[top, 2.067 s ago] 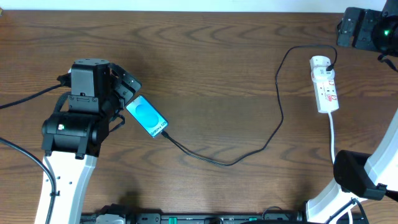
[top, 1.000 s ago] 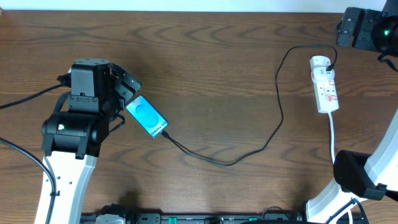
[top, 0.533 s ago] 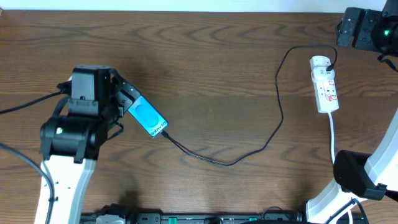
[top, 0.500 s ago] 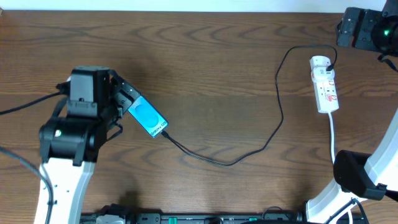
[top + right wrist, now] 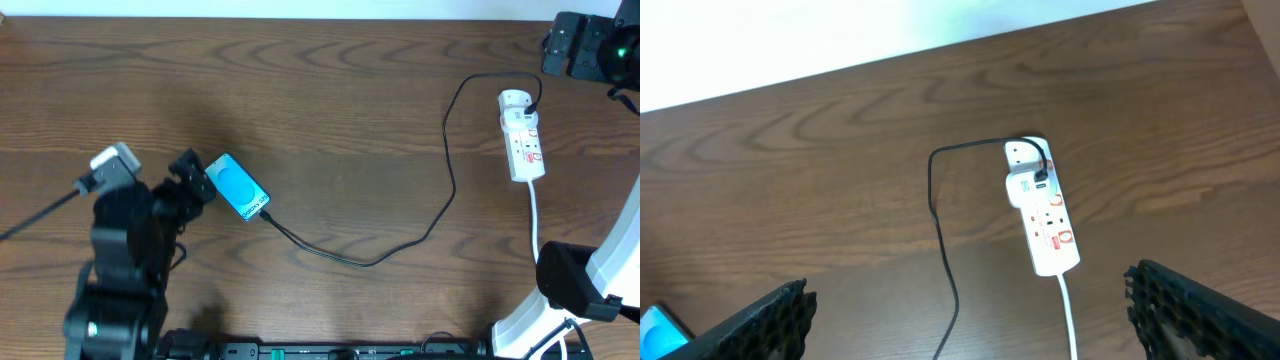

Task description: Plug charger to phone and switch on socket

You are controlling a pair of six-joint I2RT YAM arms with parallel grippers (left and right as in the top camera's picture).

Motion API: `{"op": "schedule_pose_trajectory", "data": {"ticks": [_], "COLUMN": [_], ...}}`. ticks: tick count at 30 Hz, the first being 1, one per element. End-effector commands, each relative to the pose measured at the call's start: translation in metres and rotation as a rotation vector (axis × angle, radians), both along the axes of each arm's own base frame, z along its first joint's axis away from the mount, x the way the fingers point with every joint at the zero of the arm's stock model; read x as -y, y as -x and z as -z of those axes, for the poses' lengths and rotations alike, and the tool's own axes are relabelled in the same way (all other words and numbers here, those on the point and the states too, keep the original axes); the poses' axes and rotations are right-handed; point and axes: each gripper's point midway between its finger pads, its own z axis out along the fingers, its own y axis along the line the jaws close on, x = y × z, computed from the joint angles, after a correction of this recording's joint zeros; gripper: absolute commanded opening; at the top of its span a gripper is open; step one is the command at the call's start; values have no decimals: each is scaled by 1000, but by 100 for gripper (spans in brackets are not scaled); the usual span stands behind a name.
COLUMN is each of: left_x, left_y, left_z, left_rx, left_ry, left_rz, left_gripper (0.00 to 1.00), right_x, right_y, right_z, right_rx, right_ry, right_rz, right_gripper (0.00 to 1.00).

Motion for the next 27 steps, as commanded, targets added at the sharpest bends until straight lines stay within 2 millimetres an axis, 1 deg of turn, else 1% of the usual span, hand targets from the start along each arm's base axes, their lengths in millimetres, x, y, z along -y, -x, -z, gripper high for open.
{"op": "schedule_pose_trajectory", "data": {"ticks": [1, 7, 13, 15, 17, 27], "left_x": [2, 2, 20, 24, 22, 11], "left_y": [9, 21, 21, 22, 23, 31], "left_z": [-1, -4, -17, -18, -15, 16], "left_rx": [73, 225, 422, 476, 505, 515], "left_ry": [-126, -212, -358, -398, -408, -430], "left_rz": [80, 114, 252, 279, 272, 230], "left_gripper": [98, 98, 98, 98, 98, 98], "right_x": [-1, -1, -1, -1, -1, -1], "right_y": [6, 6, 6, 6, 6, 6], "right_z": [-7, -7, -7, -7, -7, -7], "right_rx": [19, 19, 19, 19, 19, 19], "right_ry": [2, 2, 2, 2, 2, 2], "right_rz": [11, 11, 11, 11, 11, 11], "right_gripper": [99, 99, 99, 99, 99, 99]}}
